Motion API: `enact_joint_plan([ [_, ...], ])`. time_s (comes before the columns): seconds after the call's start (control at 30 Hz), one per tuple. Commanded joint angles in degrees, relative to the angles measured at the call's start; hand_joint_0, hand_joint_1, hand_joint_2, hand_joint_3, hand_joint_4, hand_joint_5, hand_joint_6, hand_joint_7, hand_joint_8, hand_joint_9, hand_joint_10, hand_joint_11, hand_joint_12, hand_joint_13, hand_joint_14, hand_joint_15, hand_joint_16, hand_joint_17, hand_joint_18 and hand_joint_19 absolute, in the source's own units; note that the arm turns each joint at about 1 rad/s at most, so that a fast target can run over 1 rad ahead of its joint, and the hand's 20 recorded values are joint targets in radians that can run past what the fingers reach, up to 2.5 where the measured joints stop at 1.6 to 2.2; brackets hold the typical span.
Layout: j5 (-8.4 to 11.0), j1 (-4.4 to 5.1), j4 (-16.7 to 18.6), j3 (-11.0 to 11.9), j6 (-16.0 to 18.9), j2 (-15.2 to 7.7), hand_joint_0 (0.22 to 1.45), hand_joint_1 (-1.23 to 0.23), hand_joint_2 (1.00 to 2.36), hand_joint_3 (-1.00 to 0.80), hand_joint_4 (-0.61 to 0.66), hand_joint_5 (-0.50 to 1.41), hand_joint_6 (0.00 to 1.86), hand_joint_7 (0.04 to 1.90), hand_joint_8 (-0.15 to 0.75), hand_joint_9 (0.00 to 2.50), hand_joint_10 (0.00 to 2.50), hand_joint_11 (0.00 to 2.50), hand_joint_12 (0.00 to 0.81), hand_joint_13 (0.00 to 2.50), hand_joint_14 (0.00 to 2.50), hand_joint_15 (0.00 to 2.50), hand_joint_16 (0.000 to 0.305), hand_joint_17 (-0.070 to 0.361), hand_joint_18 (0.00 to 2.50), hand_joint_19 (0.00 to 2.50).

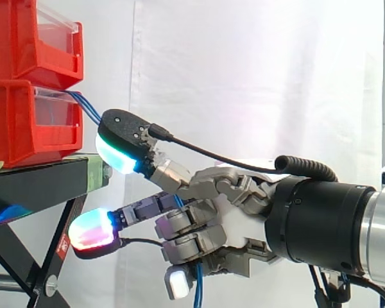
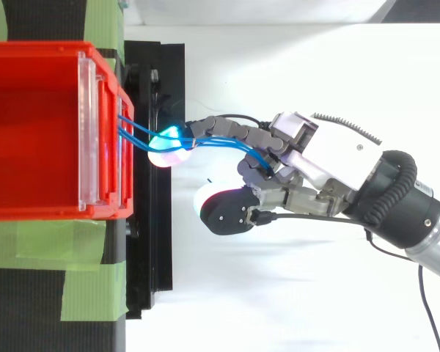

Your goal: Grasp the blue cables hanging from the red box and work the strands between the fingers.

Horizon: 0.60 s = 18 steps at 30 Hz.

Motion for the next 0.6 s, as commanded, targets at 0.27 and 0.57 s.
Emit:
enact_joint_plan([
  [0.27,0.00,-0.01,0.00,0.00,0.00,0.00,0.73,-0.51,1.00,-1.00,0.40,0.20,0.01,0.78,0.514,1.67,2.50,2.50,0.734,2.01,2.50,1.80,0.264,0.198,2.50,0.65],
  [0.57,0.00,-0.01,0.00,0.00,0.00,0.00,0.73,-0.51,1.00,-1.00,0.40,0.19,0.01,0.78,0.512,1.66,2.50,2.50,0.733,2.00,2.50,1.80,0.262,0.197,2.50,0.64],
])
